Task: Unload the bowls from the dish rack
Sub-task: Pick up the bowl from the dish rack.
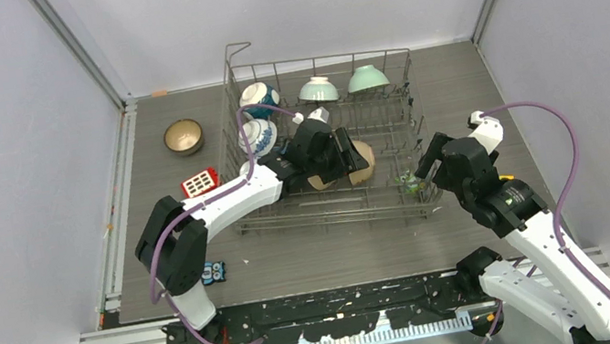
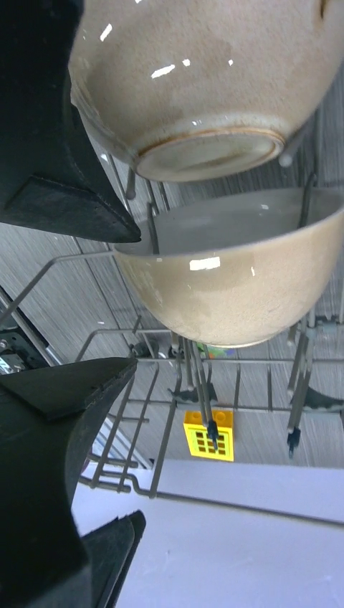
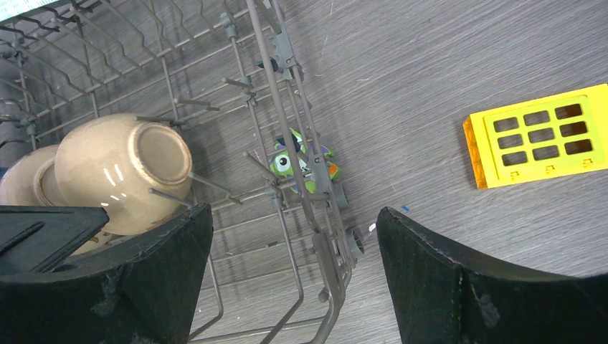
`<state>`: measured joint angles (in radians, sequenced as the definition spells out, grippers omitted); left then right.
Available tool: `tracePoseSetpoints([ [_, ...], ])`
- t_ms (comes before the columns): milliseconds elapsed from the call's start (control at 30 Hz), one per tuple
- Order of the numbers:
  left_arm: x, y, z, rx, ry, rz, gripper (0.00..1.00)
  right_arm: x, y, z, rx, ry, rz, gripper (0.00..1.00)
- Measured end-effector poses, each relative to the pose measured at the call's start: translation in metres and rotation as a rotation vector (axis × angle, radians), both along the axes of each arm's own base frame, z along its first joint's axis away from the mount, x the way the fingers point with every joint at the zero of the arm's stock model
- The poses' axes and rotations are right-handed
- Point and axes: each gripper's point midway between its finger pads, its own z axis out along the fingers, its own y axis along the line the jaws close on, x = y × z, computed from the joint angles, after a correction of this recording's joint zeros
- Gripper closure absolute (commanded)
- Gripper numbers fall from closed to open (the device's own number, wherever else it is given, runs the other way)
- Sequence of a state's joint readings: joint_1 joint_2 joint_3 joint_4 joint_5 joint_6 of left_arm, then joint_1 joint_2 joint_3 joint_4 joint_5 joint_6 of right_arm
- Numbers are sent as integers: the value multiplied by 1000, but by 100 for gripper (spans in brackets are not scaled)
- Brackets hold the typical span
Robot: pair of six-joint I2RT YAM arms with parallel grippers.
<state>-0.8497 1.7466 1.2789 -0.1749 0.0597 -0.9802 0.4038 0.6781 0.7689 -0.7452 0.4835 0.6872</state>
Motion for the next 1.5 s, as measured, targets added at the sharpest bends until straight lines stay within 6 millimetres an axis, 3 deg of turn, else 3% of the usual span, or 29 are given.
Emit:
tracePoseSetpoints([
  [333,1,-5,6,-27,-17,-16,36,1,2,0,6,-2,6,12],
  [600,6,-1,6,-18,-36,-18,27,-1,2,3,13,-16,9,11],
  [1067,39,30,38,-72,-98,-6,26,-1,2,4,15,-18,14,11],
  [1500,23,8,49,-144,-53,-154,31,0,4,5,20,-21,26,11],
])
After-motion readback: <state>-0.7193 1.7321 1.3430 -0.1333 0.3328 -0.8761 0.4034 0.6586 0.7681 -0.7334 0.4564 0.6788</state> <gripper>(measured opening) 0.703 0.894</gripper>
